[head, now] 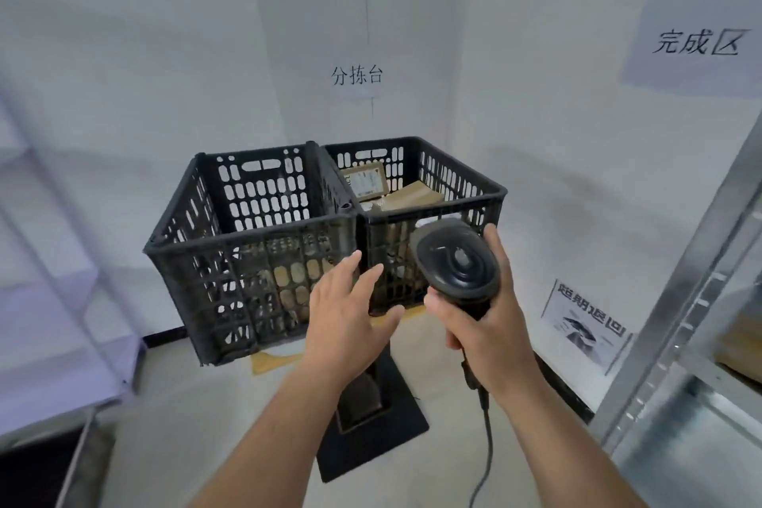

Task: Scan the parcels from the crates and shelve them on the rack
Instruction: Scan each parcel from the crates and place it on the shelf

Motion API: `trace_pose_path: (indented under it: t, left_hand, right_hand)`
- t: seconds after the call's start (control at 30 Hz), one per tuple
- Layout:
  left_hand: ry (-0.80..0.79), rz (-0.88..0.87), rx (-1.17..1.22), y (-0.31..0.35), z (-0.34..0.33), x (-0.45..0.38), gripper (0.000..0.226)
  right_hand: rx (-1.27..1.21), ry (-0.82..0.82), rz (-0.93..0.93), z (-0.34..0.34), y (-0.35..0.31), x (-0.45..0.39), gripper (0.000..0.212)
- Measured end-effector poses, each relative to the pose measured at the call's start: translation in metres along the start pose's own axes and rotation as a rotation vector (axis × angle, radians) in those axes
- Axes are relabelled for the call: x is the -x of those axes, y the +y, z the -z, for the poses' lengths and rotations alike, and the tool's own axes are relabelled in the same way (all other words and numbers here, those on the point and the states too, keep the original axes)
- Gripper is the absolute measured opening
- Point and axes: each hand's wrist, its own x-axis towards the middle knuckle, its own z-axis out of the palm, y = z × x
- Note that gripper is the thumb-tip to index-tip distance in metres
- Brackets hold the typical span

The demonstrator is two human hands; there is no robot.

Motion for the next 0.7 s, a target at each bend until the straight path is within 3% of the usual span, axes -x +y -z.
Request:
trace_pose_path:
  t: [0.37, 0.57, 0.7]
  left_hand:
    - [0.024, 0.042, -0.122, -0.052, 0.029, -0.131, 0.061]
    - [-0.012, 0.048, -0.164, -0.080, 0.033, -0.190, 0.056]
    - [-0.056, 0.040, -0.203, -0.099, 0.031, -0.215, 0.057]
  right_hand:
    - [-0.096, -0.104, 0.108, -0.045, 0.019, -0.142, 0.086]
    - [-0.053, -0.170, 0.110, -0.055, 0.024, -0.204, 0.098]
    - [-0.038, -0.199, 0.131, -0.069, 0.028, -0.240, 0.095]
